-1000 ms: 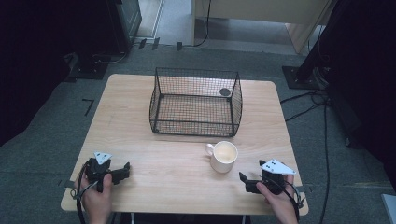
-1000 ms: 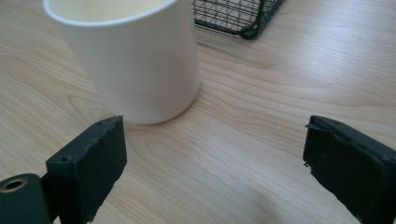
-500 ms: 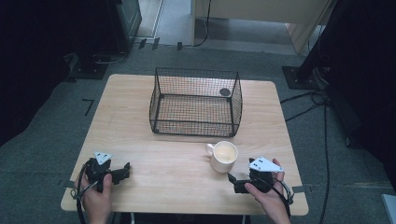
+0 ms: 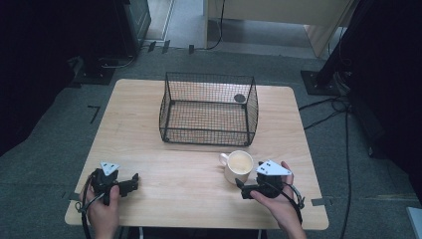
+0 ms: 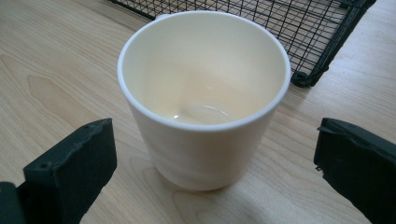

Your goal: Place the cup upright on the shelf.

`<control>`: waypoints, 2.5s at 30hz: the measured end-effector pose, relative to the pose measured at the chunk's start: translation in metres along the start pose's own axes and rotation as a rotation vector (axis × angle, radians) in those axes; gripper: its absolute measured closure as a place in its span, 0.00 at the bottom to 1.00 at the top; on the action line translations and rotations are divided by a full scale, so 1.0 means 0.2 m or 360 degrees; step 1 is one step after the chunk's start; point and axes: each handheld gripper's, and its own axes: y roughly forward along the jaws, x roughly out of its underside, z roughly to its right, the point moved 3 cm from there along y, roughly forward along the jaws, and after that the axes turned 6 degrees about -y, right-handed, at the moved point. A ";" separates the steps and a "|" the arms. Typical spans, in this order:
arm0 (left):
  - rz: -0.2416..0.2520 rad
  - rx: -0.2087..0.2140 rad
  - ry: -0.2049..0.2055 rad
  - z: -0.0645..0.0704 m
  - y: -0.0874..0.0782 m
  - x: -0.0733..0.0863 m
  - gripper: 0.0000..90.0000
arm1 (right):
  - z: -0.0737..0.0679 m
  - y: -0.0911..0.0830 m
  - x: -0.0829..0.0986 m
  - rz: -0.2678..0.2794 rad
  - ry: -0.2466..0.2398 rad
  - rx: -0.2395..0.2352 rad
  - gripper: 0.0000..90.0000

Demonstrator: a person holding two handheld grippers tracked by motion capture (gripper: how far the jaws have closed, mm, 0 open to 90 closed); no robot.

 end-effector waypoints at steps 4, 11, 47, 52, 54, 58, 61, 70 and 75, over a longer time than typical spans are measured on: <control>0.0000 0.0000 0.0000 0.00 0.00 0.00 0.00 | 0.00 0.02 -0.01 -0.0011 -0.0006 0.0003 0.00; 0.0000 0.0000 0.0003 0.00 0.00 0.00 0.00 | -0.01 0.08 -0.06 -0.0026 -0.0033 0.0009 0.00; 0.0000 0.0000 0.0003 0.00 0.00 0.00 0.00 | -0.05 0.18 -0.10 -0.0123 0.0033 0.0056 0.10; 0.0000 0.0000 0.0002 0.00 0.00 0.00 0.00 | -0.06 0.16 -0.11 -0.0131 0.0042 0.0061 0.10; 0.0000 0.0000 0.0003 0.00 0.00 0.00 0.00 | -0.06 0.15 -0.13 -0.0119 0.0032 0.0060 0.10; 0.0000 0.0000 0.0002 0.00 0.00 0.00 0.00 | -0.06 0.14 -0.15 -0.0102 0.0030 0.0057 0.10; 0.0000 0.0000 0.0003 0.00 0.00 0.00 0.00 | -0.07 0.13 -0.17 -0.0092 0.0021 0.0045 0.10; 0.0000 0.0000 0.0002 0.00 0.00 0.00 0.00 | -0.08 0.10 -0.26 -0.0039 0.0013 0.0018 0.10; 0.0001 0.0000 0.0001 0.00 0.00 0.00 0.00 | -0.08 0.09 -0.34 -0.0008 0.0007 0.0015 0.10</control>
